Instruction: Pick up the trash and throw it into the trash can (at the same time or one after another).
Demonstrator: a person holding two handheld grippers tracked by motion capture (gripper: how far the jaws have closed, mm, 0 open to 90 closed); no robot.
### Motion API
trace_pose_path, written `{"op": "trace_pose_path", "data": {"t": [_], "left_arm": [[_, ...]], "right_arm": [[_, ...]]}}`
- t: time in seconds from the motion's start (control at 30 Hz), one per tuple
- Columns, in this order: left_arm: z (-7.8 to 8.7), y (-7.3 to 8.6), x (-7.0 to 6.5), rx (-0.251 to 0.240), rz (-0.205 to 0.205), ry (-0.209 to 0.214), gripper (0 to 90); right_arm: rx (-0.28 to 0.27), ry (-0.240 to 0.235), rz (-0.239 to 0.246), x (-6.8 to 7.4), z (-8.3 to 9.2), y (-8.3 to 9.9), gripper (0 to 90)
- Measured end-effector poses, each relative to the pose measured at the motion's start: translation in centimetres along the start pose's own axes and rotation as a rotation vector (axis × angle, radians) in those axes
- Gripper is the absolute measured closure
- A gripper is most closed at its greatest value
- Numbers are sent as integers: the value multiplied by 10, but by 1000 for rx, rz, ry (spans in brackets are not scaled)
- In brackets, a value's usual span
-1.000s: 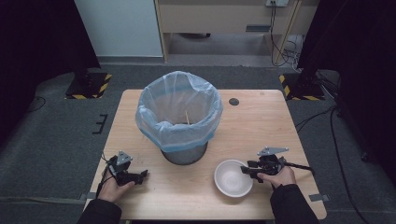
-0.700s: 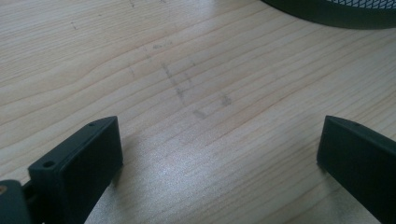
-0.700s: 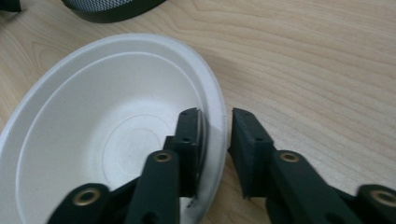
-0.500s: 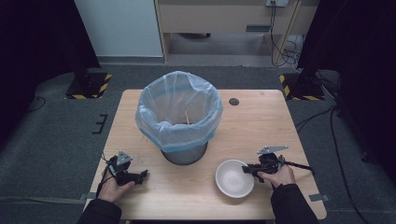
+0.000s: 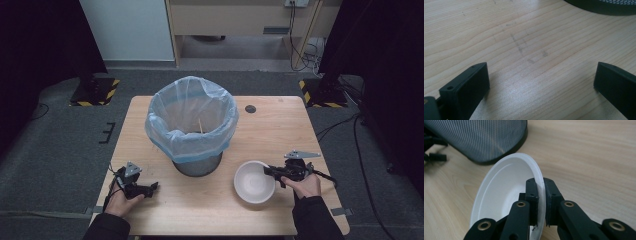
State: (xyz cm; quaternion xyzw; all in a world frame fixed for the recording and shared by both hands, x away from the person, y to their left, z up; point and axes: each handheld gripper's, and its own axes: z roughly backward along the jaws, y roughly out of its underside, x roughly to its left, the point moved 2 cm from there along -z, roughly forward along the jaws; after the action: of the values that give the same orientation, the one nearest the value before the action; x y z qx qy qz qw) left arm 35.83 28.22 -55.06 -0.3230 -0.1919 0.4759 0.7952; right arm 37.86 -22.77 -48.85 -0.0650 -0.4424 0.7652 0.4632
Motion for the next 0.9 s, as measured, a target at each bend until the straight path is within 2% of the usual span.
{"op": "trace_pose_path", "data": {"t": [0.23, 0.53, 0.9], "left_arm": [[0, 0, 0, 0, 0, 0, 0], [0, 0, 0, 0, 0, 0, 0], [0, 0, 0, 0, 0, 0, 0]], "right_arm": [[-112, 35, -9, 0, 12, -10, 838], [-288, 98, -33, -2, 28, -21, 838], [-461, 138, -65, -5, 50, -33, 839]]}}
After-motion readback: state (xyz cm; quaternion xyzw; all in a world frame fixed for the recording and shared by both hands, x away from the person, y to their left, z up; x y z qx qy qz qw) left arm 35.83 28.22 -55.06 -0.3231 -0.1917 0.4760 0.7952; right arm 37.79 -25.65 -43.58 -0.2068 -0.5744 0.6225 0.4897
